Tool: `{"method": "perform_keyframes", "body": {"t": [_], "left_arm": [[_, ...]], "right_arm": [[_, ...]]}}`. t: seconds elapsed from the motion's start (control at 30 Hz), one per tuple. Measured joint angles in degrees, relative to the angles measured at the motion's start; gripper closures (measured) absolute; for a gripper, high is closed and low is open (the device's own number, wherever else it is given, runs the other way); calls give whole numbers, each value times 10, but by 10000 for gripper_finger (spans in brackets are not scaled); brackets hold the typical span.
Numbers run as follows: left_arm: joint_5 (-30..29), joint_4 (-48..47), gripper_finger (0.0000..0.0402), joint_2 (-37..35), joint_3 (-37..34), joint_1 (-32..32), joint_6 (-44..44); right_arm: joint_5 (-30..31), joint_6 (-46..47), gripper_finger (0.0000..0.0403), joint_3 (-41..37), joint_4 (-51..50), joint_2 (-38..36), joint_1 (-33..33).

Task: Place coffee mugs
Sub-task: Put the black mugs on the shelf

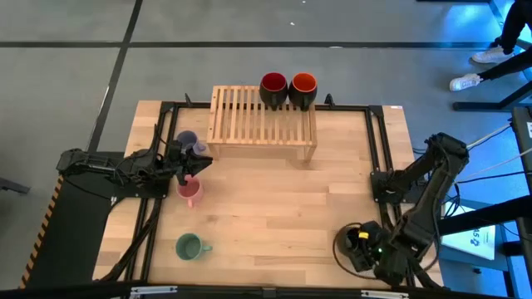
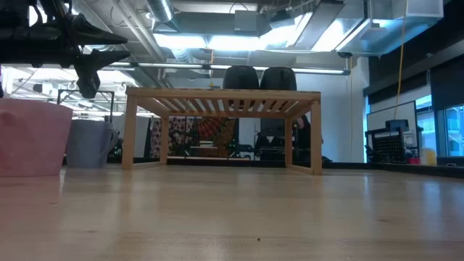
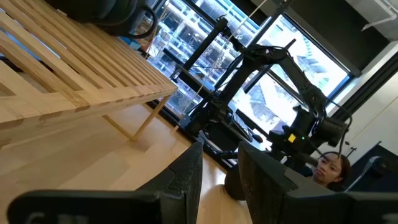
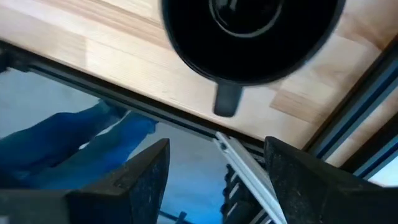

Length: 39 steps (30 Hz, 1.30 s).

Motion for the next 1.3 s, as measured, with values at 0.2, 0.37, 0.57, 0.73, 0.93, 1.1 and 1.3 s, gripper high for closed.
{"method": "perform_keyframes", "body": {"t": [0.2, 0.37, 0.57, 0.73, 0.93, 1.1, 1.3], "left_arm": [[-12, 0, 305, 0, 0, 0, -1], [-41, 1, 305, 0, 0, 0, -14], [-77, 6, 305, 0, 0, 0, -46], [-107, 12, 305, 0, 0, 0, -46], [-134, 11, 305, 0, 0, 0, -43], [-141, 10, 305, 0, 0, 0, -42], [-141, 10, 305, 0, 0, 0, -41]], "right_arm": [[13, 7, 155, 0, 23, 53, 41], [46, 5, 155, 0, 13, 94, 63], [80, 0, 155, 0, 11, 137, 76], [98, -4, 155, 0, 8, 162, 74], [105, -2, 155, 0, -31, 161, 63], [106, -8, 185, 0, -31, 161, 63], [104, -12, 309, 0, -26, 161, 63]]}}
